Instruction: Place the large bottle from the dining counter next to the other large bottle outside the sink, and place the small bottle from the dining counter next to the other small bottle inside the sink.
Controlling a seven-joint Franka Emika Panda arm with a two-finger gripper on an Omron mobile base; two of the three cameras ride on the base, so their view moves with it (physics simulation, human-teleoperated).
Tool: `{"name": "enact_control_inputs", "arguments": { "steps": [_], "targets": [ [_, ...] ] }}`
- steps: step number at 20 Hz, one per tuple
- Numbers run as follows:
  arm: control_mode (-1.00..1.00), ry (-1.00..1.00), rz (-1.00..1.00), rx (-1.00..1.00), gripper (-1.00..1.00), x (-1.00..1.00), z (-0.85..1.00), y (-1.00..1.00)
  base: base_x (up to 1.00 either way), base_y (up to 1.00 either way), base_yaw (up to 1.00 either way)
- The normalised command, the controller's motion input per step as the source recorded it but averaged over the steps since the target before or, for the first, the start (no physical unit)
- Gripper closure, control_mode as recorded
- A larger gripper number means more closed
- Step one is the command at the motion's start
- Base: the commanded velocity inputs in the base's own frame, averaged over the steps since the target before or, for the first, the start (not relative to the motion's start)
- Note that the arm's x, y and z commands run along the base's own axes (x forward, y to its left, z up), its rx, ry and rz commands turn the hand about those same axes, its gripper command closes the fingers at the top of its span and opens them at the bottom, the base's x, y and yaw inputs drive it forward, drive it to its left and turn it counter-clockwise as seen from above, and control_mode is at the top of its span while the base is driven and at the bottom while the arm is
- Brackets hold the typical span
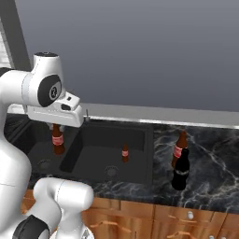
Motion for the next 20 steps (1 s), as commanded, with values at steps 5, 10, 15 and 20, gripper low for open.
{"name": "enact_control_inputs", "arguments": {
  "steps": [5,10,15,20],
  "targets": [
    [1.0,0.0,0.0,0.0,1.0,0.0,0.0,0.0,0.63,-0.22,-0.11],
    [1.0,0.0,0.0,0.0,1.0,0.0,0.0,0.0,0.24,-0.04,-0.04],
    [1.0,0.0,0.0,0.0,1.0,0.0,0.0,0.0,0.0,0.0,0.0],
    [1.0,0.0,0.0,0.0,1.0,0.0,0.0,0.0,0.0,0.0,0.0]
  ]
}}
